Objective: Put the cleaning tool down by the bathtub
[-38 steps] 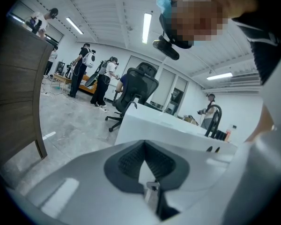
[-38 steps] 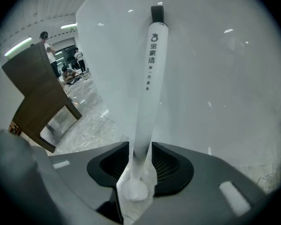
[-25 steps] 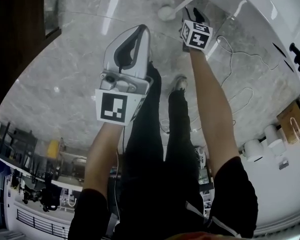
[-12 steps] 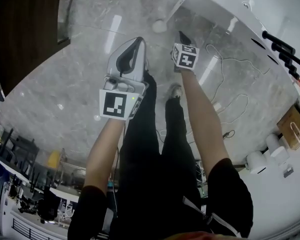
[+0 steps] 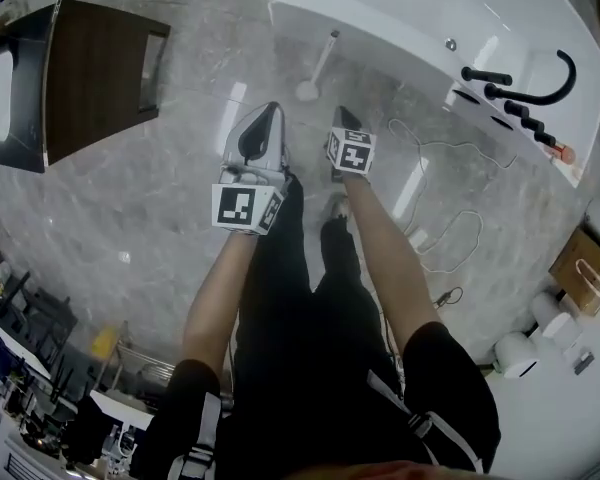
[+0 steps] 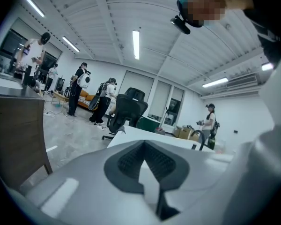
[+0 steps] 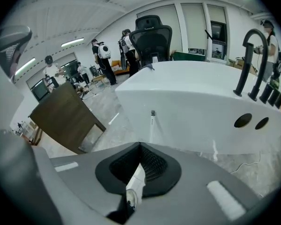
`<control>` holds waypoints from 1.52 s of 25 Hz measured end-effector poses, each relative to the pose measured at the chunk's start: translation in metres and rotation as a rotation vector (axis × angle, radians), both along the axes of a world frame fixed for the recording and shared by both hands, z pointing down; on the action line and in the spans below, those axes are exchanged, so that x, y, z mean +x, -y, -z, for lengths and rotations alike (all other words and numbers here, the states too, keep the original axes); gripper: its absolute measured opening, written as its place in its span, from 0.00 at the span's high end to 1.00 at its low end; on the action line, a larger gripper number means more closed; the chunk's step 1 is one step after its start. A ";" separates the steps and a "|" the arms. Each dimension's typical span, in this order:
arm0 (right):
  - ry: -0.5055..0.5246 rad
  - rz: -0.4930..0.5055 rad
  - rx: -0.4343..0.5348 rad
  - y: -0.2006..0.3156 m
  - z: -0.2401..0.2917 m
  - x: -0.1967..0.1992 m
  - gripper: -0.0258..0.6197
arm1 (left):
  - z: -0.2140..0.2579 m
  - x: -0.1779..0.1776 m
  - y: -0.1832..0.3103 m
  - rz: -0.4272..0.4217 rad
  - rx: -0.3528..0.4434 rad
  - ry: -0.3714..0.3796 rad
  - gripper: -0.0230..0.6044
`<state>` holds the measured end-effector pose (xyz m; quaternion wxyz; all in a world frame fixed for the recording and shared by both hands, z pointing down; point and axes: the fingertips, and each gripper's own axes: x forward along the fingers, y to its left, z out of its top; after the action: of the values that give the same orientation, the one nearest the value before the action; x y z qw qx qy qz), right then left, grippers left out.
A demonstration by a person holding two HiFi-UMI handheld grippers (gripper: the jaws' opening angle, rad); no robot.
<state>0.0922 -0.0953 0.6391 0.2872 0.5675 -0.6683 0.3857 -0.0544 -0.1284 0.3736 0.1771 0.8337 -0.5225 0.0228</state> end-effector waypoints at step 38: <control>0.145 0.207 0.700 -0.154 0.476 0.053 0.96 | 0.235 0.073 -0.186 0.092 0.194 -0.010 0.95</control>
<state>0.1455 0.0583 0.1631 0.0651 0.5321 -0.8322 0.1417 0.0187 0.0577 0.1389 0.0991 0.8221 -0.5592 -0.0403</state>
